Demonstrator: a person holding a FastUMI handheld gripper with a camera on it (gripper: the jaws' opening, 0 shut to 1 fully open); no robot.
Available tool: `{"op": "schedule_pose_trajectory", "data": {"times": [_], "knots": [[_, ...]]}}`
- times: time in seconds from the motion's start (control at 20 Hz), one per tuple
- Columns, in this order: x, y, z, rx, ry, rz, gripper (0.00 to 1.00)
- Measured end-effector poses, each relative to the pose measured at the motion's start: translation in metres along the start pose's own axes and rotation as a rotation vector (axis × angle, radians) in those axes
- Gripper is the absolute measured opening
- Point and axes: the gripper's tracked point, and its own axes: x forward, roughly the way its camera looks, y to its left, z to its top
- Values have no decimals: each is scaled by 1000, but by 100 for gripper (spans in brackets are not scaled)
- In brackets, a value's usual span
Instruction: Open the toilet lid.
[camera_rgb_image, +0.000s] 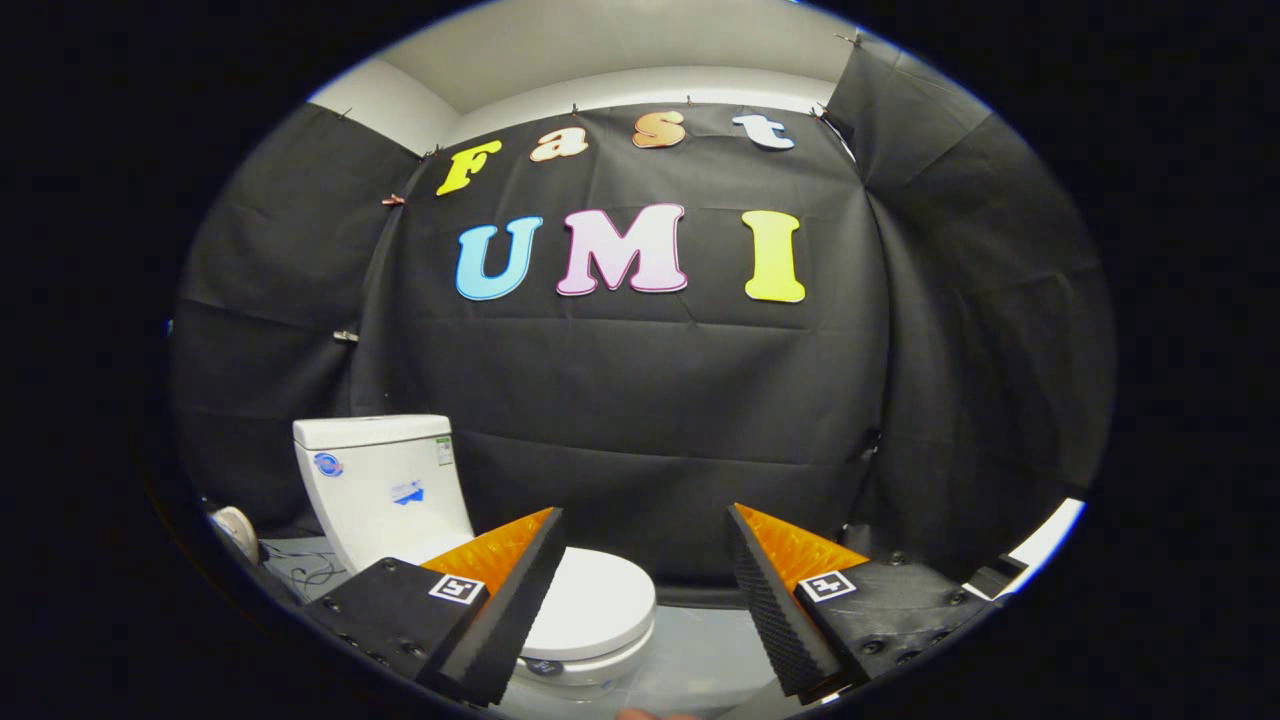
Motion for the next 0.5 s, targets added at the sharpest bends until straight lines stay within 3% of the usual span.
{"op": "schedule_pose_trajectory", "data": {"times": [0.2,0.5], "knots": [[0,1,0,-35,-7,1,98],[10,17,-39,-15,140,46,98]]}}
